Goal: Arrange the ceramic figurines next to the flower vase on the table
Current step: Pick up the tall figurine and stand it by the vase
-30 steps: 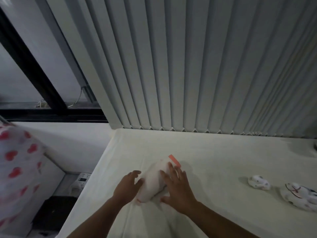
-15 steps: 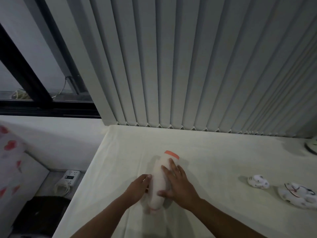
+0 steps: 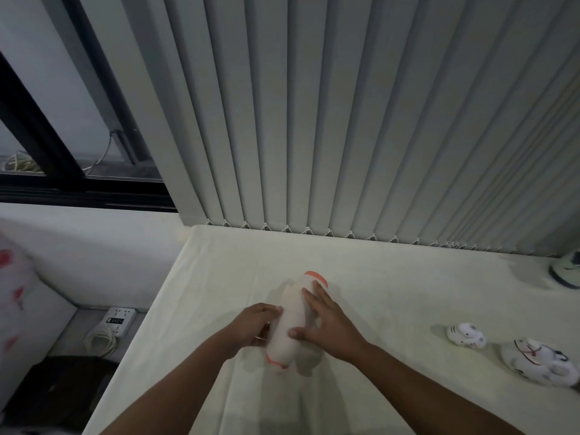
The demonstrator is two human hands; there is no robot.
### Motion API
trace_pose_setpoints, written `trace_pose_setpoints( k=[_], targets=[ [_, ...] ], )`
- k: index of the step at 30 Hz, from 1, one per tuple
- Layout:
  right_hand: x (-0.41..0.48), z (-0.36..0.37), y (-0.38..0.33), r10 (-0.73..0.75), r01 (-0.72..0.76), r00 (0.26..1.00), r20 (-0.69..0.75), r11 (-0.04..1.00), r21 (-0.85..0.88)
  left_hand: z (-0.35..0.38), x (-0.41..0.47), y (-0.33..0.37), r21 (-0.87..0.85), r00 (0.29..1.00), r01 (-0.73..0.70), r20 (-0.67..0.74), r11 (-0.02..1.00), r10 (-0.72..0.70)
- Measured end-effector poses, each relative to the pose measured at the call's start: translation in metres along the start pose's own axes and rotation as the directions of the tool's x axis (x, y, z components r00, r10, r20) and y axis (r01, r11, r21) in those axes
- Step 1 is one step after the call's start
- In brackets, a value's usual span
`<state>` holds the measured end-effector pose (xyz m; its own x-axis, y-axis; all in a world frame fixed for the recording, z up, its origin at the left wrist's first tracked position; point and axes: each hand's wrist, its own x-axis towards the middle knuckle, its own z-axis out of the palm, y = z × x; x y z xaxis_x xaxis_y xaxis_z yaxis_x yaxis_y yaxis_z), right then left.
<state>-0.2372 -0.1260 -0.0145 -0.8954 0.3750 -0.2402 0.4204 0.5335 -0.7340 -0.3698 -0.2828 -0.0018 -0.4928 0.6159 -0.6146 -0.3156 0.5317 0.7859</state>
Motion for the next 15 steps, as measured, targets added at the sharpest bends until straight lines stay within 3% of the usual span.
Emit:
trace_pose_setpoints(
  k=[8,12,15],
  targets=[
    [-0.004,0.0,-0.005,0.073,-0.064,0.996,-0.042,0.982,0.18,-0.01,0.004,0.016,0.046,0.993,-0.014,-0.115,0.999,0.019],
    [0.001,-0.01,-0.011,0.106,-0.084,0.993,-0.055,0.949,0.305,-0.01,0.0,0.034,0.068,0.998,0.015,-0.061,0.998,-0.011],
    [0.01,-0.019,-0.016,0.14,-0.13,0.99,-0.009,0.945,0.301,-0.008,-0.004,0.046,0.162,0.998,0.019,0.057,0.987,-0.028]
  ],
)
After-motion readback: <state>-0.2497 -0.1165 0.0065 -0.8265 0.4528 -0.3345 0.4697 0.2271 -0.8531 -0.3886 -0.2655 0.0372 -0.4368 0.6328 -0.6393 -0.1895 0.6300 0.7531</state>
